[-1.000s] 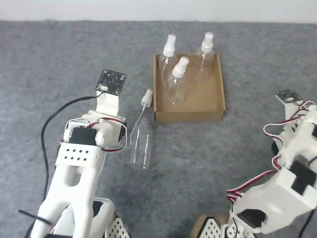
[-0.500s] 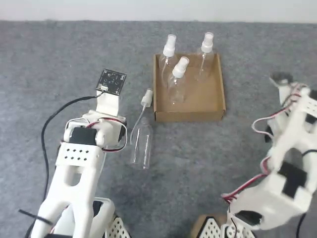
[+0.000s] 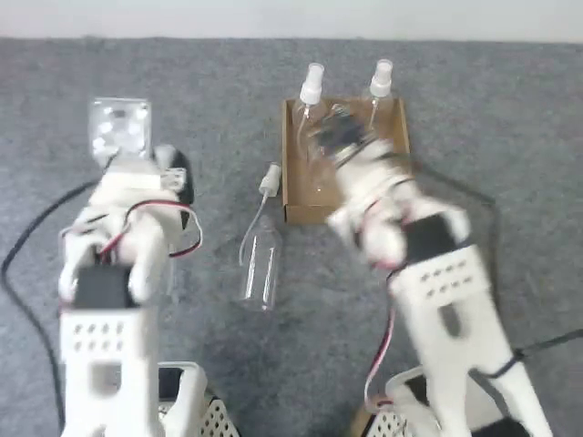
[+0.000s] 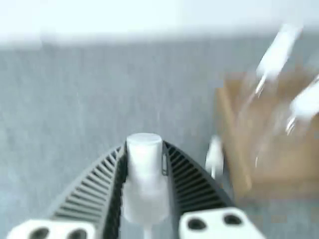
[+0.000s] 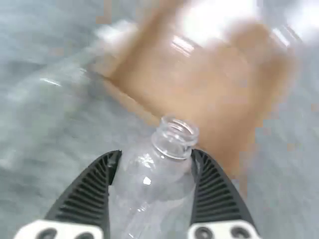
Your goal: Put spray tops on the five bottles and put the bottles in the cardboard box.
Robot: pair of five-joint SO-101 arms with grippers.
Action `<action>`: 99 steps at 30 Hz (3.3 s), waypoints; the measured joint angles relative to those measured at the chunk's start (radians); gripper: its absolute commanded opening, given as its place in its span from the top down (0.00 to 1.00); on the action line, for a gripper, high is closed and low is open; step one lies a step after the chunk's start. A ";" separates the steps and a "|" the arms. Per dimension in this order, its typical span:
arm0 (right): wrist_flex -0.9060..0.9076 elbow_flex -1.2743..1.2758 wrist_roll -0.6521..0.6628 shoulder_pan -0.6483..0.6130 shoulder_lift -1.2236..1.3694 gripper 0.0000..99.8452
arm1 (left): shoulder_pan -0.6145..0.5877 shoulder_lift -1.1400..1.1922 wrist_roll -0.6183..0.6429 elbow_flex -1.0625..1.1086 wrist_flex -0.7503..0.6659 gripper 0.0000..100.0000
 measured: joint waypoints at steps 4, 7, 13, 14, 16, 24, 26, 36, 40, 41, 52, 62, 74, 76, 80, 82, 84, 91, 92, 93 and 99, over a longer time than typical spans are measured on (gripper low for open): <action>-0.160 0.144 -0.031 -0.224 -0.061 0.99 | -0.011 -0.167 0.146 -0.035 0.000 0.99; -0.273 0.264 -0.035 -0.315 -0.100 0.99 | -0.008 -0.270 0.259 -0.025 0.000 0.99; -0.450 0.494 -0.035 -0.397 -0.212 0.99 | -0.008 -0.419 0.387 0.107 -0.084 0.99; -0.474 0.529 -0.035 -0.410 -0.233 0.99 | -0.008 -0.436 0.388 0.137 -0.110 0.99; -0.512 0.582 -0.035 -0.431 -0.264 0.99 | -0.008 -0.460 0.400 0.181 -0.164 0.99; -0.586 0.646 -0.035 -0.454 -0.284 0.99 | 0.028 -0.485 0.493 0.204 -0.232 0.99; -0.589 0.646 -0.035 -0.454 -0.284 0.99 | 0.058 -0.494 0.494 0.229 -0.252 0.99; -0.589 0.646 -0.038 -0.454 -0.284 0.99 | 0.141 -0.482 0.489 0.339 -0.361 0.99; -0.589 0.646 -0.038 -0.454 -0.284 0.99 | 0.137 -0.482 0.489 0.339 -0.365 0.99; -0.589 0.646 -0.038 -0.454 -0.284 0.99 | 0.137 -0.482 0.489 0.339 -0.376 0.99; -0.591 0.671 -0.038 -0.482 -0.302 0.99 | 0.127 -0.302 0.489 0.339 -0.460 0.99; -0.591 0.671 -0.038 -0.483 -0.305 0.99 | 0.127 -0.279 0.486 0.339 -0.351 0.99; -0.591 0.671 -0.038 -0.483 -0.305 0.99 | 0.098 -0.319 0.477 0.298 -0.358 0.99; -0.591 0.671 -0.038 -0.483 -0.305 0.99 | 0.103 -0.319 0.468 0.298 -0.368 0.99; -0.591 0.671 -0.038 -0.483 -0.305 0.99 | 0.092 -0.318 0.473 0.298 -0.393 0.99; -0.591 0.671 -0.038 -0.483 -0.305 0.99 | 0.095 -0.311 0.473 0.298 -0.397 0.99; -0.591 0.671 -0.038 -0.483 -0.305 0.99 | 0.100 -0.311 0.473 0.298 -0.397 0.99; -0.591 0.671 -0.038 -0.483 -0.305 0.99 | 0.130 -0.311 0.473 0.298 -0.379 0.99; -0.591 0.671 -0.038 -0.483 -0.305 0.99 | 0.149 -0.311 0.471 0.298 -0.368 0.99; -0.591 0.671 -0.038 -0.483 -0.305 0.99 | 0.161 -0.311 0.473 0.298 -0.359 0.99; -0.591 0.671 -0.038 -0.483 -0.305 0.99 | 0.206 -0.311 0.468 0.336 -0.345 0.99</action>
